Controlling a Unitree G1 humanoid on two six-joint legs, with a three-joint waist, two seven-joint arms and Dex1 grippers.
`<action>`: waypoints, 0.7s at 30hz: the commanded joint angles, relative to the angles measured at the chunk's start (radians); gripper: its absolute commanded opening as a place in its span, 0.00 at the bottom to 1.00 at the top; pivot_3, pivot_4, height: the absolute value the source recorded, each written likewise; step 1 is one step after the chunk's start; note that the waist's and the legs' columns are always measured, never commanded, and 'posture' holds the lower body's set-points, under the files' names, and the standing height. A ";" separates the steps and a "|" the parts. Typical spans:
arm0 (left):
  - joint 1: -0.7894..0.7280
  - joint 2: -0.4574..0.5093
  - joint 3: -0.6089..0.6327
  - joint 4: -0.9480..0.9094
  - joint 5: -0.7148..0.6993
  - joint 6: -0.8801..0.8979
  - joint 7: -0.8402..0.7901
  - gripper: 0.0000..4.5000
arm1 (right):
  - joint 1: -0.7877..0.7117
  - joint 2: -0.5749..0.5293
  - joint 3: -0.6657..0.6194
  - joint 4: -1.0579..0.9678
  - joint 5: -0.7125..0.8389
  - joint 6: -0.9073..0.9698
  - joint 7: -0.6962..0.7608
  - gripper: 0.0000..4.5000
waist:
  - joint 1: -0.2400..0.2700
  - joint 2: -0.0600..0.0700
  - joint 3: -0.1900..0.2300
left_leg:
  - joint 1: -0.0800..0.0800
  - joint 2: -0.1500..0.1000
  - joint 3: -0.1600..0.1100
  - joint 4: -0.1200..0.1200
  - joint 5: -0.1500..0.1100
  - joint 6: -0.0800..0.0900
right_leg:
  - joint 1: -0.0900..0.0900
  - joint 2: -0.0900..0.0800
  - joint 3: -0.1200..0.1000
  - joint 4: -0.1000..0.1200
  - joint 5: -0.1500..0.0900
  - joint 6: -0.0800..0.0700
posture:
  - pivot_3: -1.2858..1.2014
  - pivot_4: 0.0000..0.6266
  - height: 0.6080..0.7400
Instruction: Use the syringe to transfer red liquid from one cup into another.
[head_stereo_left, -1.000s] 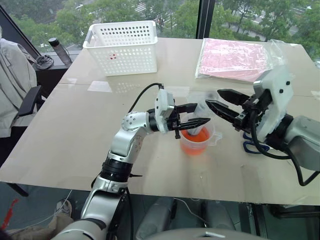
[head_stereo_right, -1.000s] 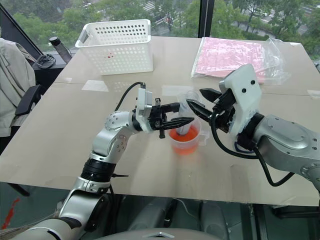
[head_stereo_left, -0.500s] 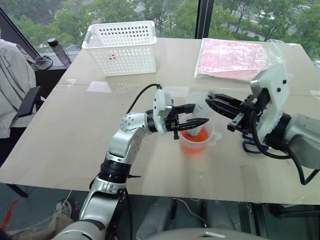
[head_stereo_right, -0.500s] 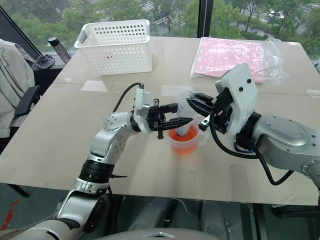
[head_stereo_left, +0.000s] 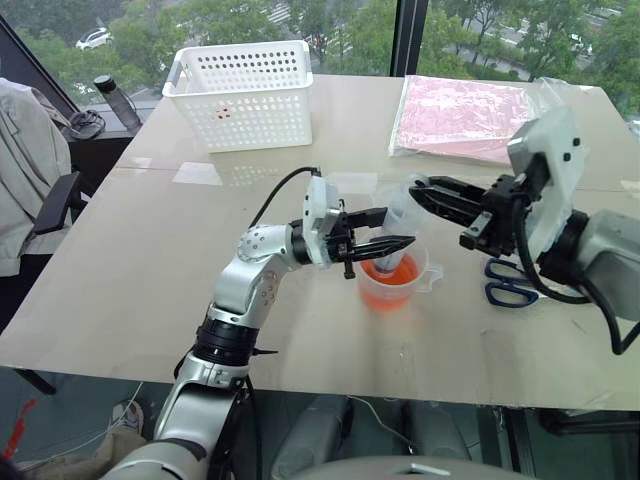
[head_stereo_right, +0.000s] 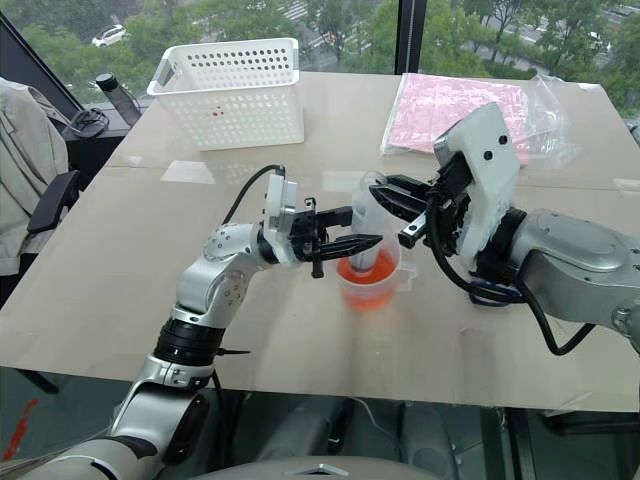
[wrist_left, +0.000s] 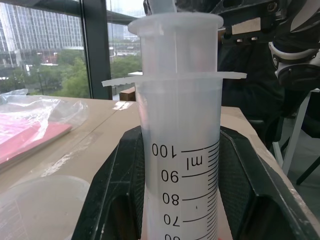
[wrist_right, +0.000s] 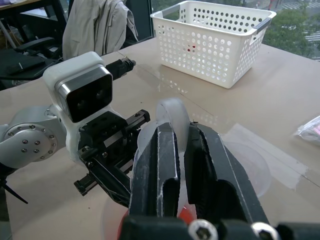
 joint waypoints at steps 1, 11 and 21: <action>0.024 0.018 -0.041 -0.018 0.018 0.017 -0.034 0.31 | -0.049 -0.017 -0.109 0.023 -0.019 -0.050 -0.007 0.00 | 0.000 0.000 0.000 | 0.000 0.000 0.000 0.000 0.000 0.000 | 0.000 0.000 0.000 0.000 0.000 0.000 | 0.52 0.24 1.00; 0.026 0.021 -0.039 -0.019 0.016 0.010 -0.036 0.31 | -0.029 -0.025 -0.104 0.005 -0.013 -0.045 0.009 0.00 | 0.000 0.000 0.000 | 0.000 0.000 0.000 -0.001 0.000 0.000 | 0.000 0.000 0.000 -0.001 0.000 0.000 | 0.52 0.24 1.00; -0.013 0.013 -0.006 -0.044 -0.031 0.055 -0.014 0.31 | 0.173 -0.069 -0.264 -0.068 -0.013 -0.016 0.237 0.42 | 0.009 0.000 0.000 | 0.000 0.000 -0.002 -0.001 0.000 0.000 | 0.001 0.000 -0.003 -0.003 0.000 0.000 | 0.52 0.24 1.00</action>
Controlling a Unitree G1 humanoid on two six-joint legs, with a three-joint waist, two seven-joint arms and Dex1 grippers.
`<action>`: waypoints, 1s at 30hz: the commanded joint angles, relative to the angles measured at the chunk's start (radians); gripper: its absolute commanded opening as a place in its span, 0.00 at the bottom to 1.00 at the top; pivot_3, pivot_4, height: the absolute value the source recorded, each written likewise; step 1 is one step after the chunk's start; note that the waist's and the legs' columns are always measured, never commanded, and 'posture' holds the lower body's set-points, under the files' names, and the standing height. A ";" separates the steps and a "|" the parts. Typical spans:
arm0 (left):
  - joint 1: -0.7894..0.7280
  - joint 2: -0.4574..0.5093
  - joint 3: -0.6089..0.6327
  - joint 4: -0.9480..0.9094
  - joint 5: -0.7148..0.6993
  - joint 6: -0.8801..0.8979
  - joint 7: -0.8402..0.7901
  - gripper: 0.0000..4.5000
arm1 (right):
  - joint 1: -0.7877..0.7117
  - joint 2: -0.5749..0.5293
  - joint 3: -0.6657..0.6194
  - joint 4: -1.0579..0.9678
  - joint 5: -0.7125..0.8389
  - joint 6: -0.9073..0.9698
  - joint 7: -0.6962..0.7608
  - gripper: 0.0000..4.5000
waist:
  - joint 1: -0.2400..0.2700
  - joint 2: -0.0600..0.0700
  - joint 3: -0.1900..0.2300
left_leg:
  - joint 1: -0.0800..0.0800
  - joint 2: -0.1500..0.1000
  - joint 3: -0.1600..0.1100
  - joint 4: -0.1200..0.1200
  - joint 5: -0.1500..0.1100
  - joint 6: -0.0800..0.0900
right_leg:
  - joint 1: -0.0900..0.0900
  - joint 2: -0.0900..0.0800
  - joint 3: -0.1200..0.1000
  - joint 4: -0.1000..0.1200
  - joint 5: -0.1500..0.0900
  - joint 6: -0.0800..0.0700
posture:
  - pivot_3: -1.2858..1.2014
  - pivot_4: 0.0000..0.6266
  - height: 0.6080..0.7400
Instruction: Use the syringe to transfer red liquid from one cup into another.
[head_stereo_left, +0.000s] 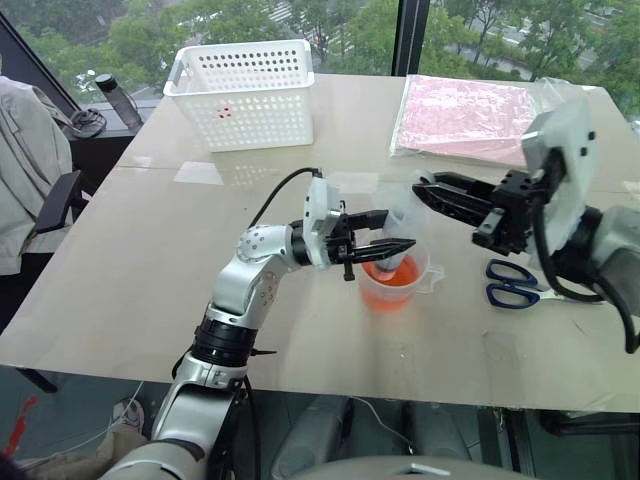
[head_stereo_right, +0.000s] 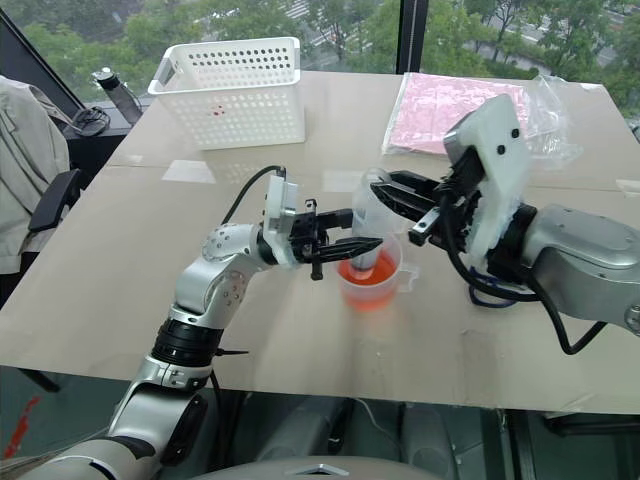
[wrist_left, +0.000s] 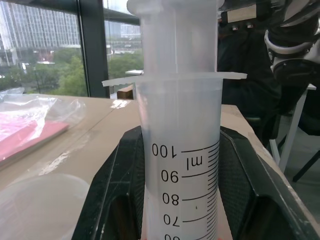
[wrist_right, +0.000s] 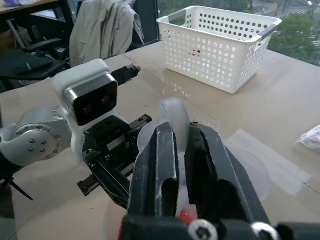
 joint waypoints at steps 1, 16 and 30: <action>-0.014 0.008 0.010 -0.033 -0.031 0.049 -0.003 0.31 | 0.152 -0.042 -0.171 -0.068 -0.046 0.003 0.154 0.54 | 0.002 0.000 0.000 | 0.000 0.000 -0.002 0.000 0.000 0.000 | 0.001 0.000 -0.003 -0.002 0.000 0.000 | 0.52 0.24 1.00; -0.180 -0.024 0.140 -0.105 -0.226 0.322 0.170 0.31 | 1.117 0.267 -0.887 -0.240 -0.555 -0.160 0.933 0.94 | -0.003 0.002 -0.001 | 0.001 0.000 -0.002 0.001 0.000 0.000 | 0.002 0.000 -0.003 0.000 0.000 0.000 | 0.52 0.24 1.00; -0.537 -0.124 0.179 0.359 -0.062 0.095 0.236 0.31 | 0.989 0.227 -0.693 -0.215 -0.628 -0.247 0.789 0.94 | -0.001 0.001 -0.001 | 0.000 0.000 -0.001 0.003 0.000 0.000 | 0.002 0.000 -0.003 0.000 0.002 0.002 | 0.52 0.24 1.00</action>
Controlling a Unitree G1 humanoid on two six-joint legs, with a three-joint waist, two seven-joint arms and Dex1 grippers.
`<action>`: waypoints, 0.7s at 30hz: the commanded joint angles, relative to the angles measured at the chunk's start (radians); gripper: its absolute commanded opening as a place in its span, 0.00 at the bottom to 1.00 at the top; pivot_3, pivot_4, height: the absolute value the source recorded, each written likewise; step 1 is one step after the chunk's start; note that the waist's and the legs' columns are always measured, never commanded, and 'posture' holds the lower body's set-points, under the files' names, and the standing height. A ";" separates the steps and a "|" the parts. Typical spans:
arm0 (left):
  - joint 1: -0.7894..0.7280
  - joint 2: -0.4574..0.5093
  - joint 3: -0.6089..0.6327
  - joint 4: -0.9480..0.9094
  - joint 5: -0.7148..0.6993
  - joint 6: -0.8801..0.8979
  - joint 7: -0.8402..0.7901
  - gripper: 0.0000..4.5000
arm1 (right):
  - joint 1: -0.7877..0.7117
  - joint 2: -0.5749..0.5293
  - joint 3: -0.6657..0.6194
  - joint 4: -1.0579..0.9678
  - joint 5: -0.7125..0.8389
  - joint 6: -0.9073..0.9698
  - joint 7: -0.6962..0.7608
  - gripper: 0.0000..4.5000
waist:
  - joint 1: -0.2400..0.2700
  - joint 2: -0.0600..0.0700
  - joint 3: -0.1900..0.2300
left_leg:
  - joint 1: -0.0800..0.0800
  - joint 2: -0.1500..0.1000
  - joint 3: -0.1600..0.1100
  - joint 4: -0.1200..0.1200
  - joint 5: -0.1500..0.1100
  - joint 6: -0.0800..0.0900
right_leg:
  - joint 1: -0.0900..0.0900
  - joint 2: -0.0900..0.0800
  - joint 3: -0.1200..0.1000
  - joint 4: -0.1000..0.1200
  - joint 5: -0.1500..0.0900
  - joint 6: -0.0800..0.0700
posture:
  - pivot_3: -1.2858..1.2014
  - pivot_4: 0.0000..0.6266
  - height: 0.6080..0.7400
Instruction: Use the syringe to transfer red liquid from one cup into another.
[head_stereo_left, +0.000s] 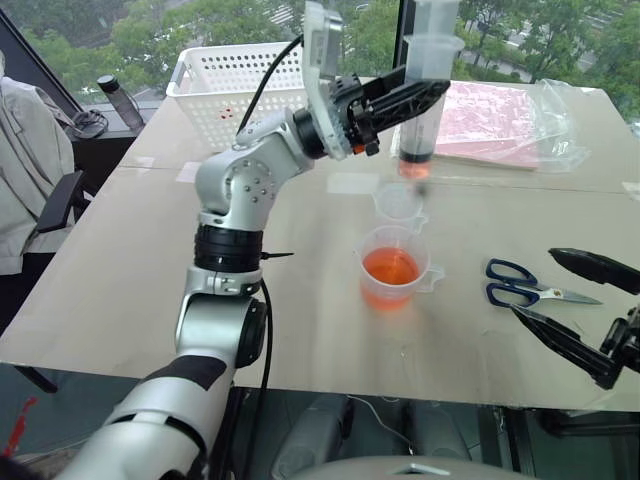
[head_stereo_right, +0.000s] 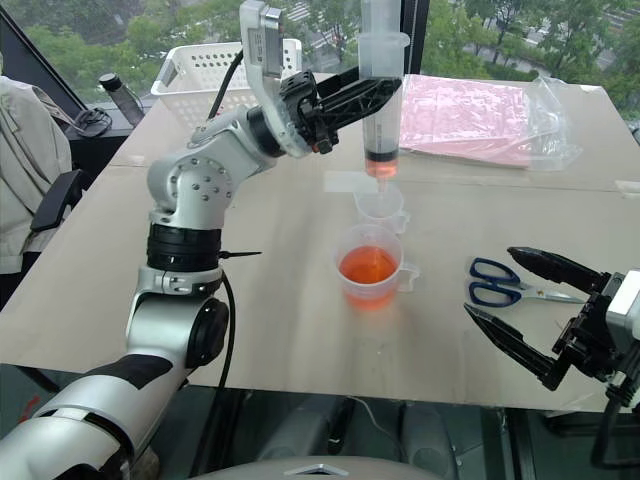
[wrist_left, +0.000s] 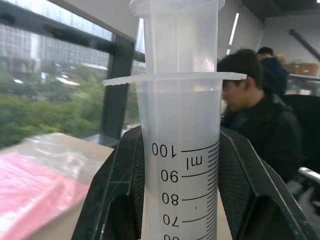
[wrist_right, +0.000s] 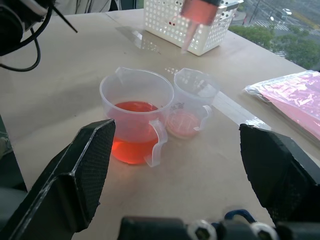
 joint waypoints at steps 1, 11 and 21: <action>-0.016 -0.056 -0.019 0.131 0.117 -0.233 -0.038 0.31 | -0.041 -0.026 0.041 0.009 -0.025 -0.018 -0.043 0.94 | 0.002 -0.001 0.000 | 0.000 0.000 0.000 0.000 0.000 0.000 | 0.000 0.000 0.000 0.000 0.000 0.000 | 0.52 0.24 1.00; 0.067 -0.127 -0.048 0.385 0.254 -0.550 -0.219 0.31 | -0.115 -0.071 0.098 0.007 0.006 0.001 -0.132 0.94 | -0.002 -0.001 0.001 | -0.002 0.000 0.000 -0.001 0.000 0.000 | -0.001 0.000 0.000 -0.001 0.000 0.000 | 0.52 0.24 1.00; 0.117 -0.144 -0.041 0.447 0.327 -0.703 -0.241 0.31 | -0.645 -0.145 0.452 0.157 0.075 0.131 -0.535 0.94 | -0.015 -0.002 0.001 | -0.001 0.000 0.000 0.000 0.000 0.000 | 0.000 -0.001 0.000 0.000 0.000 0.000 | 0.52 0.24 1.00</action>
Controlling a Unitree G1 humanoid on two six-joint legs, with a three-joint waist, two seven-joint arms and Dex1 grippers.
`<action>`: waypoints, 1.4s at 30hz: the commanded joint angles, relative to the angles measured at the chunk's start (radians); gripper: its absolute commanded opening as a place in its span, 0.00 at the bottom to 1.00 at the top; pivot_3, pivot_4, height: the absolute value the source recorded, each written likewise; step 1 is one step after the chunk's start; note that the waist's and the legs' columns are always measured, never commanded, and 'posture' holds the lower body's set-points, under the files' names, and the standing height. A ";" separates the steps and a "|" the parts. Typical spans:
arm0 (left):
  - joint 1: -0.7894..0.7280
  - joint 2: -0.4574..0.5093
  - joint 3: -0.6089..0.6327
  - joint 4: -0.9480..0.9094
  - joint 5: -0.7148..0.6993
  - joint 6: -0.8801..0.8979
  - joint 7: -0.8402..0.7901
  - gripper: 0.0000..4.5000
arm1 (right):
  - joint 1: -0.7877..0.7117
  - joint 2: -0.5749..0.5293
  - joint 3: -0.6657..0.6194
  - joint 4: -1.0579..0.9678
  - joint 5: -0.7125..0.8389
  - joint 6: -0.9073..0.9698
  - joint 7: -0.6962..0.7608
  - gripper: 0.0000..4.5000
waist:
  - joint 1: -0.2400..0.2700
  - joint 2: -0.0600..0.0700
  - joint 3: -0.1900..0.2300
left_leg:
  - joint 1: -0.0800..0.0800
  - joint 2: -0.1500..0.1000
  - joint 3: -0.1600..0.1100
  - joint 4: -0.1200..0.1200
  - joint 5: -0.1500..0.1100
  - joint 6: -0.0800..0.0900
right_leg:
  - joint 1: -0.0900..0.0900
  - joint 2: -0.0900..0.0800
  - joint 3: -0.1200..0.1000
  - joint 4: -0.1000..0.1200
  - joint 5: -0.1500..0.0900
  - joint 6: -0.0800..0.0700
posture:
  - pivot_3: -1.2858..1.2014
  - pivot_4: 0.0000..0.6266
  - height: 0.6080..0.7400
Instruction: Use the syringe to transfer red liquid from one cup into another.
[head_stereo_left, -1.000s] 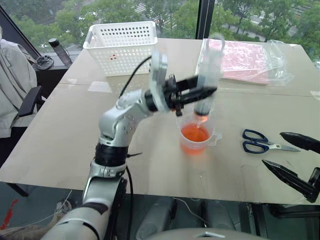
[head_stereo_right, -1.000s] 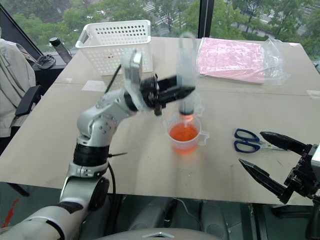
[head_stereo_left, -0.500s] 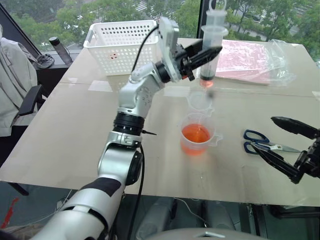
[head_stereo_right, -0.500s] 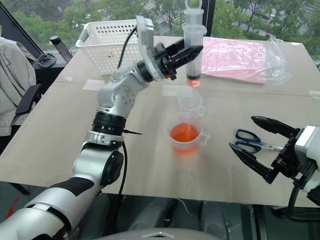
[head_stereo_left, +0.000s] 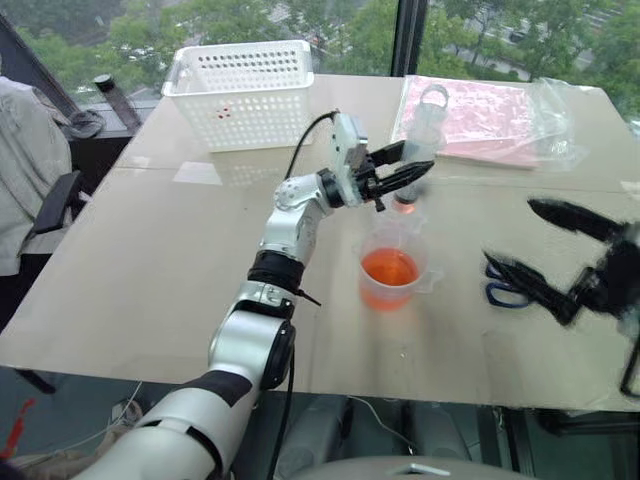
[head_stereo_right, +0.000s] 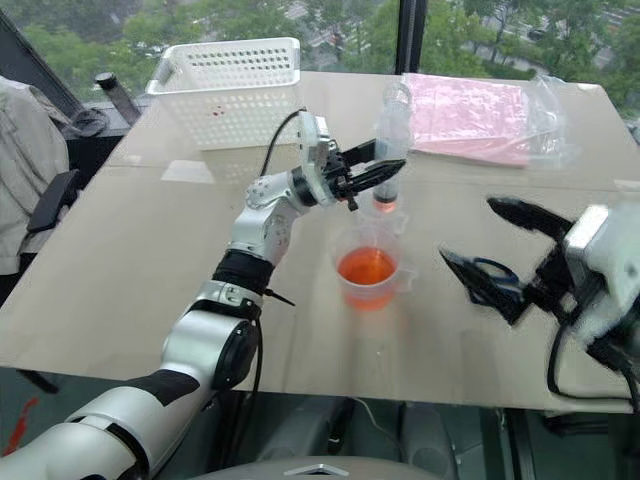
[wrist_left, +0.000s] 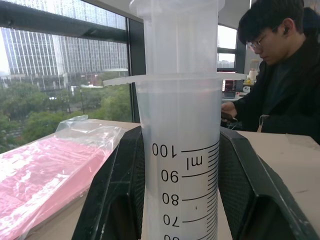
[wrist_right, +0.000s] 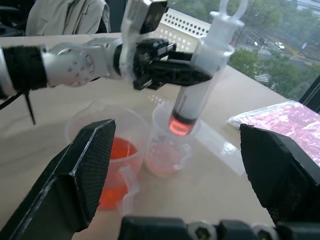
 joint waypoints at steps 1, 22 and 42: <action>0.008 -0.006 0.002 -0.005 0.019 -0.060 0.005 0.31 | -0.264 0.010 0.187 0.086 0.012 0.094 -0.213 0.94 | -0.004 -0.001 0.000 | 0.000 0.000 0.000 0.000 0.000 0.000 | 0.000 0.000 0.000 0.000 0.000 0.000 | 0.52 0.24 1.00; 0.062 -0.031 -0.004 -0.089 0.055 -0.075 0.094 0.31 | -0.781 0.279 0.447 0.289 -0.169 0.379 -0.462 0.94 | -0.022 -0.001 0.000 | -0.016 -0.003 0.000 0.011 0.000 0.000 | -0.017 -0.007 -0.013 0.014 0.000 0.000 | 0.52 0.24 1.00; 0.075 -0.025 -0.002 -0.106 0.046 -0.069 0.080 0.31 | -0.857 0.388 0.510 0.342 -0.313 0.412 -0.403 0.03 | -0.042 0.000 -0.001 | -0.016 -0.003 0.001 0.012 0.000 0.000 | -0.018 -0.007 -0.013 0.015 0.000 0.000 | 0.52 0.24 1.00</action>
